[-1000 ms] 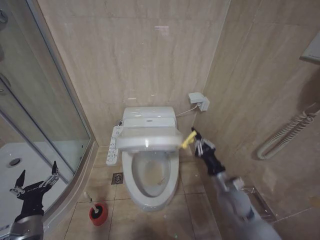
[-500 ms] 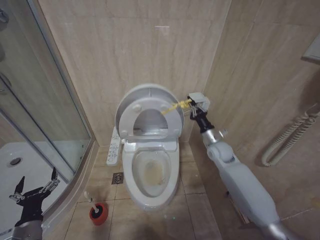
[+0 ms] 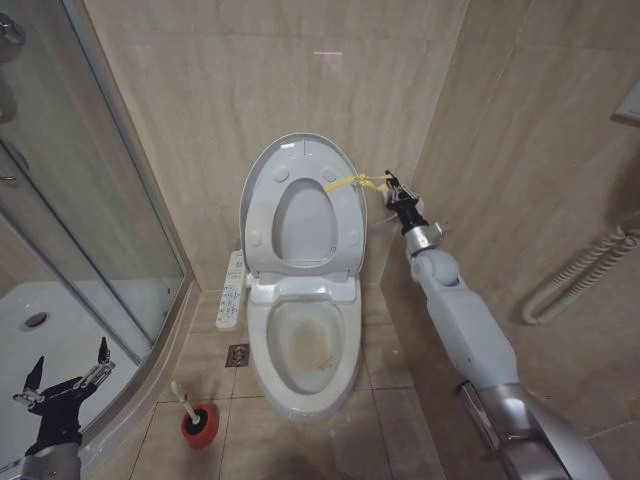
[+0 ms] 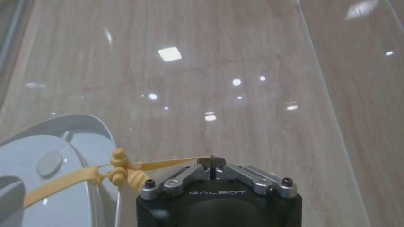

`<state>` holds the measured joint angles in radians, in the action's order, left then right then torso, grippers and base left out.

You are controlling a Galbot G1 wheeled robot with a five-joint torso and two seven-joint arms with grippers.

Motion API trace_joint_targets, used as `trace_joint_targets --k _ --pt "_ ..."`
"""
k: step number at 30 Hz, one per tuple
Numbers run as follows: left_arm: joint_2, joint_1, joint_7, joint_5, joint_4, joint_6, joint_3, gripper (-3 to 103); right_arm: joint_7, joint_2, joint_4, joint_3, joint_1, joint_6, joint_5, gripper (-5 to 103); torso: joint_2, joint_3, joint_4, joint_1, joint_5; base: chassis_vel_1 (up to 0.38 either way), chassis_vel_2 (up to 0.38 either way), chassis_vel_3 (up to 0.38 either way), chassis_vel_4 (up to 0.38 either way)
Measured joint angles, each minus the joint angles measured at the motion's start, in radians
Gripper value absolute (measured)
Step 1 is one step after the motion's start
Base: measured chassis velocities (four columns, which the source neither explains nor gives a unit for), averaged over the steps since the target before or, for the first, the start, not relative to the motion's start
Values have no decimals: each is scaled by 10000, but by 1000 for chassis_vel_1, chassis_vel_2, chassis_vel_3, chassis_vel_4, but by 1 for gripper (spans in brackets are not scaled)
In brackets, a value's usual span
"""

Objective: Open the toilet lid, clean the toilet bowl with a toilet brush, close the toilet lid, and flush.

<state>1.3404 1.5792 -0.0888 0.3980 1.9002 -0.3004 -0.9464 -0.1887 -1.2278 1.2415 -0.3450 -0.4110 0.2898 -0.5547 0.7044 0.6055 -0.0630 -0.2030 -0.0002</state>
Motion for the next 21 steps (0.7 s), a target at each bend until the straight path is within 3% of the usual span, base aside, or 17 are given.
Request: trace_joint_targets --k 8,21 --pt "-16 -144 6 -8 -152 -1 63 100 -95 -247 -315 192 101 8 -122 1 0 -1 -21 1 3 0 0 0 0" --pt "-226 -272 6 157 -461 -58 56 100 -325 -679 -1317 297 841 31 -261 1 1 -1 -12 0 1 0 0 0 0"
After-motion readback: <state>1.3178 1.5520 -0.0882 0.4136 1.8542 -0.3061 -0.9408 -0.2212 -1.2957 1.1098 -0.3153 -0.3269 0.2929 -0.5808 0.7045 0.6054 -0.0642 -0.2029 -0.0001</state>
